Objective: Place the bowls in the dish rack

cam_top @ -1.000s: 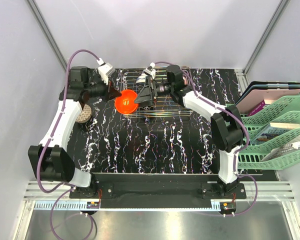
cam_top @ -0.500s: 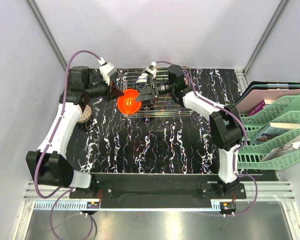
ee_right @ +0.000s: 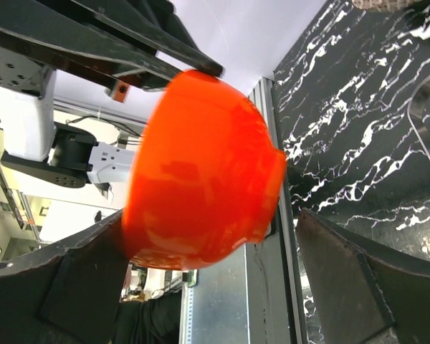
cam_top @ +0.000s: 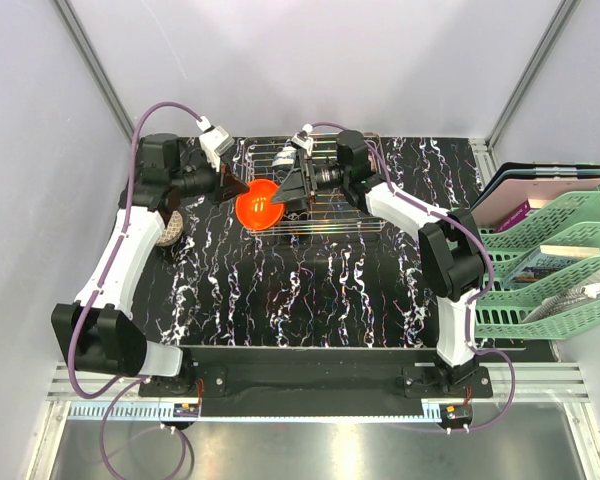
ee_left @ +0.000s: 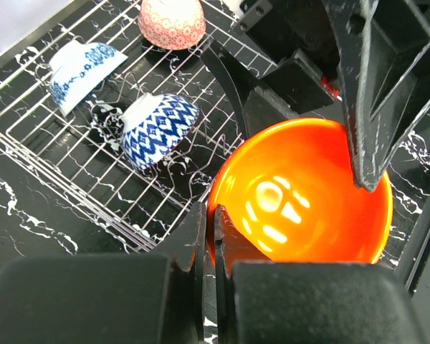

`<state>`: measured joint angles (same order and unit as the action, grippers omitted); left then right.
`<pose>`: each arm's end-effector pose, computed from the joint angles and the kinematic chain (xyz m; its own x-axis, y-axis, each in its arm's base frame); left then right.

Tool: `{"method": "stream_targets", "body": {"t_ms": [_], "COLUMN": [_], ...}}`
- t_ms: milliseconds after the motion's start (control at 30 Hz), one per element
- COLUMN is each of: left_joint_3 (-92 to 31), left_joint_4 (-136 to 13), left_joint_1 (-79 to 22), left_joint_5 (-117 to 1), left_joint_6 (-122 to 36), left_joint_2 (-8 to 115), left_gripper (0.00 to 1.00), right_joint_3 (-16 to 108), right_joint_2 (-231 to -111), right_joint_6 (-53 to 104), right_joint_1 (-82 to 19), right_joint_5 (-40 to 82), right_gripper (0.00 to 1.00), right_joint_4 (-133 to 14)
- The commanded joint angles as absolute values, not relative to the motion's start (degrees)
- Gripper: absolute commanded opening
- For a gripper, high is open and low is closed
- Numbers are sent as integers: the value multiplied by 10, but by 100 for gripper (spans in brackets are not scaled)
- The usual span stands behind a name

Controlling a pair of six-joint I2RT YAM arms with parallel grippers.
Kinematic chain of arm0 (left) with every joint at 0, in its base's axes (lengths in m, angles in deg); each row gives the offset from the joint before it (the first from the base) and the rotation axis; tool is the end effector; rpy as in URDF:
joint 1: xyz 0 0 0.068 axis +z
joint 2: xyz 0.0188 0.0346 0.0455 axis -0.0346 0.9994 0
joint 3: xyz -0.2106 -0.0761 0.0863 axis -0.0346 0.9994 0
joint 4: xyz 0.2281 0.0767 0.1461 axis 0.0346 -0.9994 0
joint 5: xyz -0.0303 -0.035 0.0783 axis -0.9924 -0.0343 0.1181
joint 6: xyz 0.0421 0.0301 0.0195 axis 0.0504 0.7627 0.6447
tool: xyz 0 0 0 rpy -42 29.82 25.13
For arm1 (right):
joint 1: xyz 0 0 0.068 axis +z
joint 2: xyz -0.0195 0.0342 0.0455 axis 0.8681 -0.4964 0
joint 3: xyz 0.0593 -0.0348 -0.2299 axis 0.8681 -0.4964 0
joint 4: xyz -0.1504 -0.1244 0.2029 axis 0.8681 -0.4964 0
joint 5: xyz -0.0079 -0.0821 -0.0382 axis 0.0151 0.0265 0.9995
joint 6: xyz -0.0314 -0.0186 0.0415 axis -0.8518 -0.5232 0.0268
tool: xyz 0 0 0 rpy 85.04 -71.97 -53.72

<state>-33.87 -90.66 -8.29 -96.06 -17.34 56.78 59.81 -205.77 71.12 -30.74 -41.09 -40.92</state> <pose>0.3260 -0.0635 0.3334 -0.3135 0.2061 -0.9269 0.8009 0.5818 -0.1415 0.3931 0.2630 0.2412 -0.8536 -0.1683 -0.4930 -0.4944 -0.0366 0.8685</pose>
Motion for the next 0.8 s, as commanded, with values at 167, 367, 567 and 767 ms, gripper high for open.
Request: {"method": "stream_targets", "body": {"t_ms": [167, 367, 567, 767], "left_joint_3": [-329, -325, -325, -323], "left_joint_4": [-860, -850, -845, -841], "left_joint_1": [-89, -89, -91, -93], "left_joint_5": [-977, -972, -971, -969], "left_joint_6": [-186, -188, -193, -195], "left_joint_2": [540, 539, 541, 542], "left_gripper": [0, 0, 0, 0], "right_joint_3": [590, 578, 566, 566], "right_joint_2": [-2060, -2064, -2069, -2074], "right_joint_6": [822, 849, 874, 908], "right_joint_1": [-311, -311, -311, -309], "right_joint_5": [-430, -437, -442, -450], "right_gripper": [100, 95, 87, 70], "right_joint_4": [-257, -222, -190, -149]}}
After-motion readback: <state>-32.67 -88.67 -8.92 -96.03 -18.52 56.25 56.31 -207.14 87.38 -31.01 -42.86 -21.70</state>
